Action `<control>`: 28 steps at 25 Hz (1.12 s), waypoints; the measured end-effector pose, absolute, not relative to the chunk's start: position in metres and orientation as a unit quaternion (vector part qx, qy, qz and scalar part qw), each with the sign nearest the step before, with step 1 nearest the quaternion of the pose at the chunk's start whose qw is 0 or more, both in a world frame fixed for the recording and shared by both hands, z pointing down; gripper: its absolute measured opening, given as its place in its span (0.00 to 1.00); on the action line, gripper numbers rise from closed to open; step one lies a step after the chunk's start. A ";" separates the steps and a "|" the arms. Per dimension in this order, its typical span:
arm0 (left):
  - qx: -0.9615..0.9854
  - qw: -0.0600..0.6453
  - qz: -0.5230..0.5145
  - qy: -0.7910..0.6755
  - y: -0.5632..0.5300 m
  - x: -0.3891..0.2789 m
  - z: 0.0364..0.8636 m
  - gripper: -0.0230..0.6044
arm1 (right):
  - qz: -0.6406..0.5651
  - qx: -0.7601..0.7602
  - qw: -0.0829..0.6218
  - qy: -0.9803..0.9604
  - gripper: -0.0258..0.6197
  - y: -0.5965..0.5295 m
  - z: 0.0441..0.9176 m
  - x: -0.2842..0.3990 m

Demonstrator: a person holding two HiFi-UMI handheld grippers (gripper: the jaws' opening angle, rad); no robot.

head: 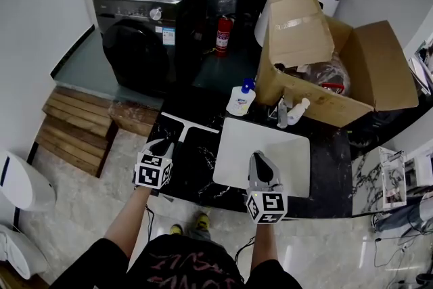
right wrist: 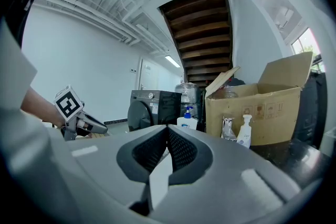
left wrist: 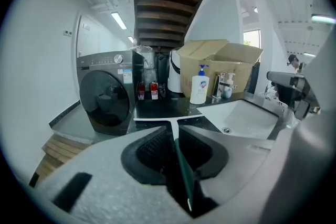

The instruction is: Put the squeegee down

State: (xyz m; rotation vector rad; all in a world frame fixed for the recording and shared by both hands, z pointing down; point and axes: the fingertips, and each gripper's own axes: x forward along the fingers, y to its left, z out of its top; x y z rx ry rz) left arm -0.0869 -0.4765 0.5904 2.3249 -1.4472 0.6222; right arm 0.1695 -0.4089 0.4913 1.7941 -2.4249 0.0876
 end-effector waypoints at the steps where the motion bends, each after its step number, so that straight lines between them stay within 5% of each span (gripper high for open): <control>1: 0.817 0.160 0.215 -0.511 -0.477 -0.089 0.585 0.15 | 0.028 0.594 0.062 -0.802 0.05 -0.409 0.491 0.170; 7: 0.815 0.125 0.191 -0.533 -0.480 -0.101 0.555 0.04 | 0.024 0.600 0.056 -0.798 0.05 -0.407 0.485 0.172; 28: 0.825 0.074 0.140 -0.542 -0.467 -0.116 0.485 0.04 | 0.009 0.599 0.052 -0.799 0.06 -0.406 0.470 0.174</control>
